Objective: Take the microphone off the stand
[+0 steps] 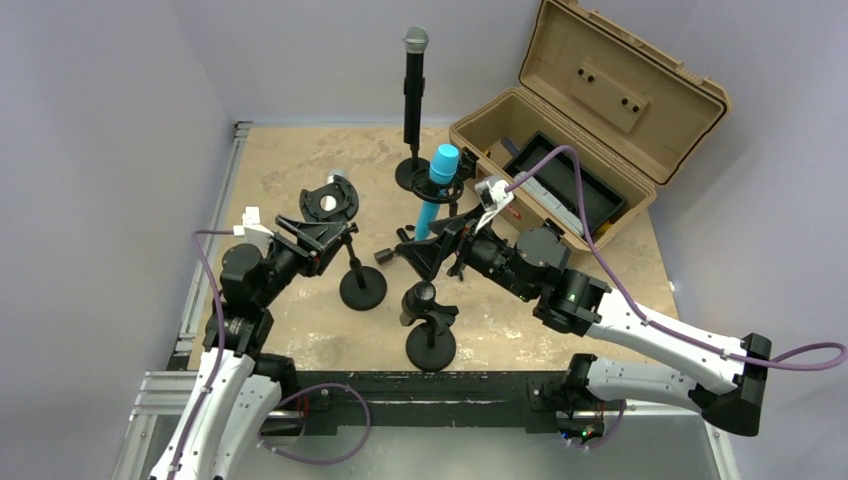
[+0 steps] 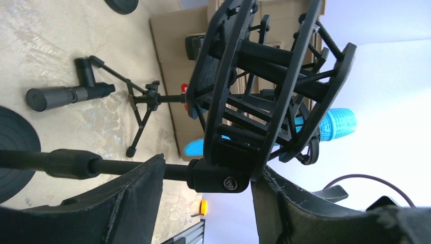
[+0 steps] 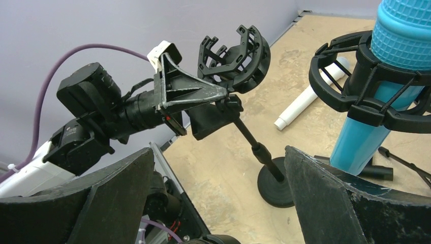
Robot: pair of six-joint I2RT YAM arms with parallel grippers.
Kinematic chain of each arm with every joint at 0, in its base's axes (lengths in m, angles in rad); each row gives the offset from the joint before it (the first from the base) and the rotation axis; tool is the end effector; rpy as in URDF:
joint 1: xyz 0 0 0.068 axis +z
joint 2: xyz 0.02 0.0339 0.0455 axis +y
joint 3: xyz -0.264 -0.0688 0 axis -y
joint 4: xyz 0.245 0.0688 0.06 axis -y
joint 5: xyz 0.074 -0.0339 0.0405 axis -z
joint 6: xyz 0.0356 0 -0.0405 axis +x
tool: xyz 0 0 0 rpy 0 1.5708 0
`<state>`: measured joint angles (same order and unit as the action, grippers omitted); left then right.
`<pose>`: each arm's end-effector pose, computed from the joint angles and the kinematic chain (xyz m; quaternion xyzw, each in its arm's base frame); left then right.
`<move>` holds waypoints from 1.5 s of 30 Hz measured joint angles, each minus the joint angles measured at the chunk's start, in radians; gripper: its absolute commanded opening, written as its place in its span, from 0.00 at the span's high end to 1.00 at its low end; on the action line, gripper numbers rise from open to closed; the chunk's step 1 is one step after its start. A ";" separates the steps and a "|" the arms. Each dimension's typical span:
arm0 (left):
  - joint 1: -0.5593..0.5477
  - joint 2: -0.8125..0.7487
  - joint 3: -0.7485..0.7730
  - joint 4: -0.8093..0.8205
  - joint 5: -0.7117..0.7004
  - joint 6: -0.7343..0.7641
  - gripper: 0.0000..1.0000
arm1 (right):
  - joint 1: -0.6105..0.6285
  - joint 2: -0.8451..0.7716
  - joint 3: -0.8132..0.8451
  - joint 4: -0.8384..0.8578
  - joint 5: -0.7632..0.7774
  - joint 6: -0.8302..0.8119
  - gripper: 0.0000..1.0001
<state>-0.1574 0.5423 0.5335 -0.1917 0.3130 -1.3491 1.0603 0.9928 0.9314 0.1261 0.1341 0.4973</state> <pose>0.1416 -0.0336 0.2861 -0.3476 0.6884 -0.5156 0.3734 0.1180 0.2010 0.3865 -0.1426 0.6691 0.4787 0.5503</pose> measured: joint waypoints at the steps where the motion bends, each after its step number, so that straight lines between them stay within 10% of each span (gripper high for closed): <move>1: 0.000 -0.003 -0.014 0.026 0.005 0.000 0.45 | 0.000 0.000 0.000 0.002 0.000 0.000 0.01; 23: 0.000 -0.081 -0.253 0.355 -0.002 0.069 0.49 | 0.000 0.006 0.000 0.004 0.000 0.000 0.01; 37: -0.015 -0.027 -0.282 0.176 -0.027 0.212 0.19 | 0.000 -0.001 -0.003 0.005 0.001 0.008 0.01; 45: -0.016 -0.046 -0.073 -0.191 0.000 0.380 0.10 | 0.000 -0.002 -0.003 0.003 0.004 0.008 0.01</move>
<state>-0.1734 0.4961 0.4603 -0.3828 0.3126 -0.9688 1.0603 0.9909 0.9283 0.1287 0.1379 0.5049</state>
